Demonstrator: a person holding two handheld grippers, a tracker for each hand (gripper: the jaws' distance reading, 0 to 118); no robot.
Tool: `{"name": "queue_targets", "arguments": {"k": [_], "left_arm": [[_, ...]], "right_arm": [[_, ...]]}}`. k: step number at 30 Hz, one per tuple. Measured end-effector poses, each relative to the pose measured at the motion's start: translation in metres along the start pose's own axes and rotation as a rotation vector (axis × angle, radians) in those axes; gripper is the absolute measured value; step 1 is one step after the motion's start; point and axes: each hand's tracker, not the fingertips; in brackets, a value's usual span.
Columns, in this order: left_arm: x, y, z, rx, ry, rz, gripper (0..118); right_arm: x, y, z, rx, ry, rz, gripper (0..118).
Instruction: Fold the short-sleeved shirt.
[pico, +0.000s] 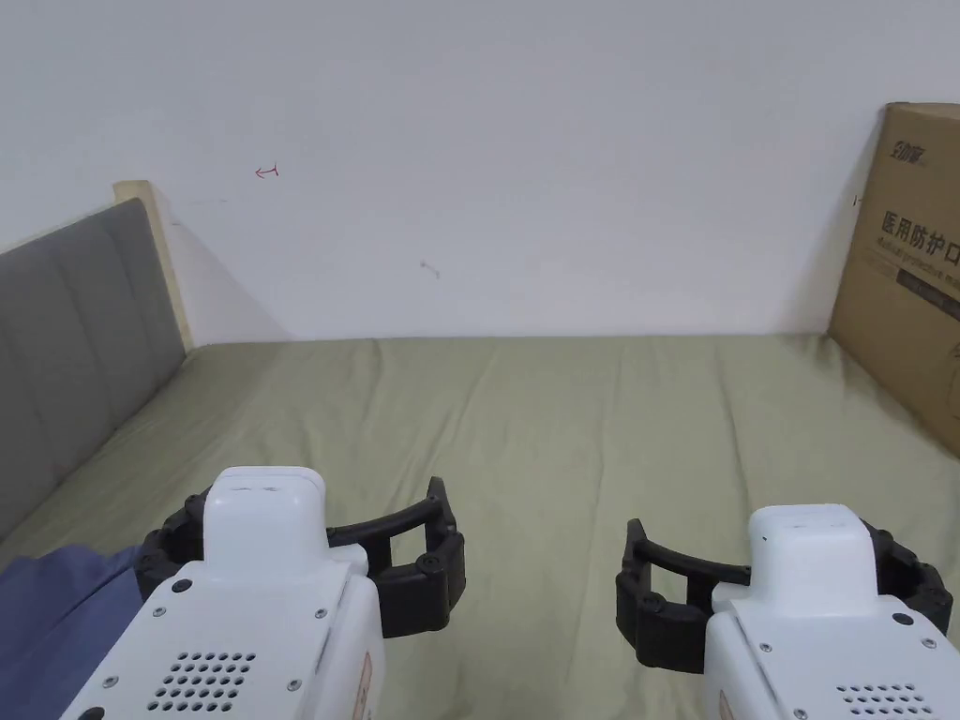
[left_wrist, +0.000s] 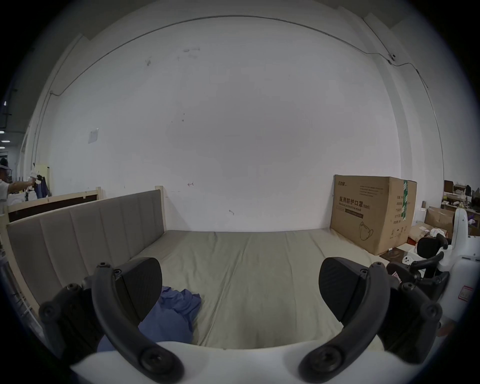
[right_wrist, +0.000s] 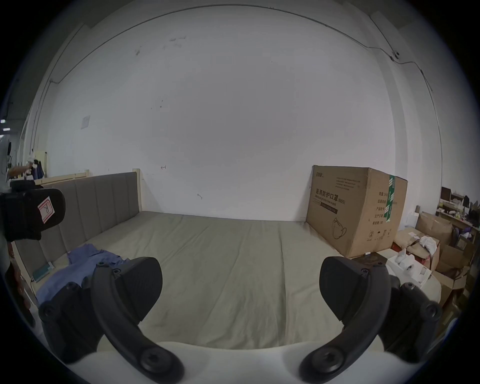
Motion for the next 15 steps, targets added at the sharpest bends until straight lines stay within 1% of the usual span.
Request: {"name": "queue_targets", "arguments": {"k": [1, 2, 3, 4, 5, 6, 7, 8, 9, 10, 11, 12, 13, 15], "left_arm": [[-0.001, 0.001, 0.000, -0.008, -0.007, -0.006, 118], [-0.001, 0.002, 0.000, -0.028, -0.014, -0.020, 118], [0.001, 0.003, 0.000, -0.048, 0.005, -0.032, 118], [0.002, 0.003, 0.000, -0.062, 0.009, -0.037, 116], [0.002, 0.003, 0.001, -0.060, 0.007, -0.038, 106], [0.002, 0.002, 0.004, -0.044, 0.003, -0.031, 88], [0.002, 0.002, 0.005, -0.036, 0.000, -0.029, 61], [0.002, 0.003, 0.005, -0.036, 0.007, -0.032, 25], [0.006, 0.003, 0.003, -0.037, 0.021, -0.039, 9], [0.007, 0.003, 0.004, -0.032, 0.027, -0.051, 7], [0.007, 0.003, 0.004, -0.030, 0.032, -0.057, 5], [0.007, 0.003, 0.004, -0.031, 0.039, -0.063, 1], [0.006, 0.002, 0.004, -0.025, 0.039, -0.066, 0], [0.005, 0.002, 0.005, -0.012, 0.053, -0.050, 0]], "right_arm": [[0.000, 0.001, 0.003, 0.020, -0.004, -0.020, 118], [0.000, 0.003, 0.003, 0.015, -0.019, -0.023, 118], [0.000, 0.004, 0.004, 0.014, -0.019, -0.020, 118], [0.001, 0.004, 0.003, 0.021, 0.005, -0.007, 118], [0.001, 0.004, 0.002, 0.021, 0.033, 0.027, 117], [-0.001, 0.005, 0.002, 0.019, 0.023, 0.060, 112], [-0.004, 0.004, 0.003, 0.029, 0.001, 0.083, 99], [-0.006, 0.003, 0.003, 0.039, -0.030, 0.092, 54], [-0.007, 0.002, 0.001, 0.034, -0.054, 0.075, 16], [-0.006, 0.001, -0.001, 0.025, -0.060, 0.045, 10], [-0.003, 0.000, -0.002, 0.016, -0.033, 0.004, 10], [-0.001, -0.001, -0.004, -0.011, -0.018, -0.013, 9], [0.002, -0.002, -0.005, -0.016, -0.007, -0.010, 7], [0.002, -0.003, -0.008, -0.008, -0.029, 0.003, 2]]}}
